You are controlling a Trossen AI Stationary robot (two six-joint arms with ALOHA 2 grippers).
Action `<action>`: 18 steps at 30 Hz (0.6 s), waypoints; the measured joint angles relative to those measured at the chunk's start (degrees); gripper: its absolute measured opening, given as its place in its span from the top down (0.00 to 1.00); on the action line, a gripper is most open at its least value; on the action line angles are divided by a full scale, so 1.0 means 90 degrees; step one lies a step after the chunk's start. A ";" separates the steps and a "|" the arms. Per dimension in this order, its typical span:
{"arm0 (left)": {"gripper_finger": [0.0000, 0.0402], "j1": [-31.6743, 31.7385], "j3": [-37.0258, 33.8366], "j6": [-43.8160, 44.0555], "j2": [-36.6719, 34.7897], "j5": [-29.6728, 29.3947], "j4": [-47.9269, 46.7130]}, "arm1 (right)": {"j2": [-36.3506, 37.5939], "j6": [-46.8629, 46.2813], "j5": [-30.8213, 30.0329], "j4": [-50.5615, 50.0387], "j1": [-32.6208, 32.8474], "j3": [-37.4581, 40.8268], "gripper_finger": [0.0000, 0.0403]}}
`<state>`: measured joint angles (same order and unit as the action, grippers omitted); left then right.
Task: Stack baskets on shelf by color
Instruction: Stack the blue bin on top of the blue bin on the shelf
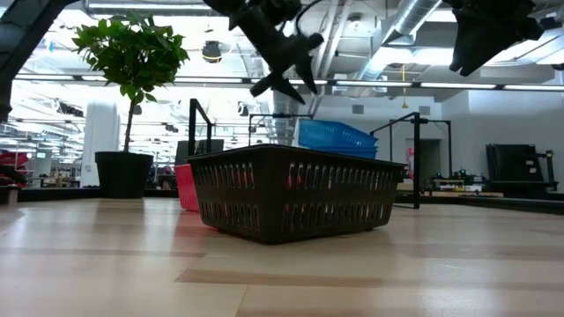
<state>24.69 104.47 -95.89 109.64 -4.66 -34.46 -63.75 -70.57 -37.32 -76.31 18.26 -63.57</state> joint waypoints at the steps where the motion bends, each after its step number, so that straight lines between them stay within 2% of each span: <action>1: 0.61 0.0003 0.0000 0.0761 -0.0040 -0.0038 0.0190 | 0.0000 0.0000 0.0000 0.0000 0.0000 0.0000 0.60; 4: 0.65 0.0087 0.0009 0.2578 -0.0197 0.0188 0.0409 | 0.0001 0.0007 -0.0002 -0.0002 0.0000 0.0000 0.60; 7: 0.71 0.0389 0.0007 0.4266 -0.0257 0.0910 0.0652 | 0.0002 0.0034 -0.0002 -0.0007 -0.0002 0.0000 0.60; 9: 0.76 0.0725 0.0007 0.5932 -0.0258 0.1323 0.1088 | 0.0002 0.0034 -0.0002 -0.0010 -0.0002 0.0000 0.60; 11: 0.81 0.1018 0.0012 0.7500 -0.0221 0.1418 0.1318 | 0.0002 0.0035 -0.0002 -0.0001 0.0000 0.0000 0.60; 13: 0.88 0.1275 -0.0038 0.8877 -0.0199 0.1358 0.1063 | 0.0001 0.0036 -0.0002 -0.0004 0.0005 0.0000 0.60; 14: 0.91 0.1340 -0.0124 0.9290 -0.0196 0.1364 0.0956 | 0.0002 0.0036 -0.0002 0.0000 0.0010 0.0000 0.60; 16: 0.97 0.1402 -0.0238 0.9515 -0.0183 0.1607 0.0622 | 0.0001 0.0056 -0.0005 -0.0009 0.0010 0.0000 0.60; 18: 0.99 0.1392 -0.0250 0.9629 -0.0179 0.1768 0.0142 | 0.0002 0.0056 -0.0006 -0.0014 0.0010 0.0000 0.60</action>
<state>37.21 102.21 -9.23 108.03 11.25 -33.18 -63.72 -70.06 -37.38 -76.44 18.35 -63.57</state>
